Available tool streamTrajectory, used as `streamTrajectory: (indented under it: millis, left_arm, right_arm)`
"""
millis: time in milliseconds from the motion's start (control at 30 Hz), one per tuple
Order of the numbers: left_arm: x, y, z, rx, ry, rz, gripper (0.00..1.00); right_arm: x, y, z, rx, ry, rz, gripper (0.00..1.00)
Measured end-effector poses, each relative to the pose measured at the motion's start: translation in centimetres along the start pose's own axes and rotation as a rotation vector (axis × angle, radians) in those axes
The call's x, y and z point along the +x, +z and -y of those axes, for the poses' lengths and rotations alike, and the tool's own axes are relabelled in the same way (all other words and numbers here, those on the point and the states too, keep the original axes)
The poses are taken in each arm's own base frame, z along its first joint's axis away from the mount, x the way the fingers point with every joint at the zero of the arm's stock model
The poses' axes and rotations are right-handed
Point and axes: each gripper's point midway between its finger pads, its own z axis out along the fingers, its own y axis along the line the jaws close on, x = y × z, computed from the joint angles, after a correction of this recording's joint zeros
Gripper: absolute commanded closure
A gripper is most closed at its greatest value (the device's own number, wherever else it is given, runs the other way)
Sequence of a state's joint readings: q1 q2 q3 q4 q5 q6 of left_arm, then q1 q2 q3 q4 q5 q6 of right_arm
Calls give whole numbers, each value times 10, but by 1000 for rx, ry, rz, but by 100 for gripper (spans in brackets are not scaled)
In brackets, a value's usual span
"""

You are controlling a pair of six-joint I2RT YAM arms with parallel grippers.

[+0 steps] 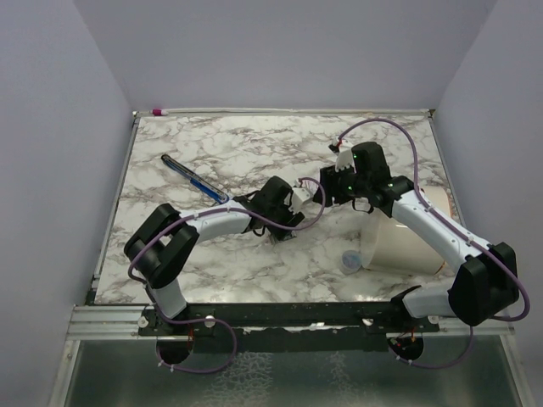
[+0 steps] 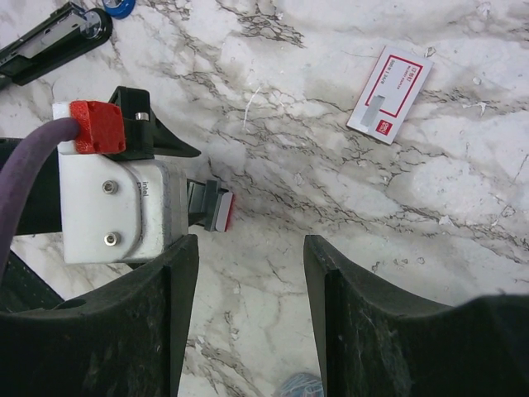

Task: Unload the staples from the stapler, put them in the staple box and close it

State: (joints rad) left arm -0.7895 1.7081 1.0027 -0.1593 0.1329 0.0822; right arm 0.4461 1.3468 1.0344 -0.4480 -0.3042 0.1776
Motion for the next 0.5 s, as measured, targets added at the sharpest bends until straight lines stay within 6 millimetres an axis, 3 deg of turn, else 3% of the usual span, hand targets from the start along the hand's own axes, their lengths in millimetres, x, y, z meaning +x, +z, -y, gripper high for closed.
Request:
streamTrajectory:
  millis: [500]
  left_arm:
    - [4,6,12,17,21,-19,39]
  right_arm:
    - [2,1,4,19,-3,-3,46]
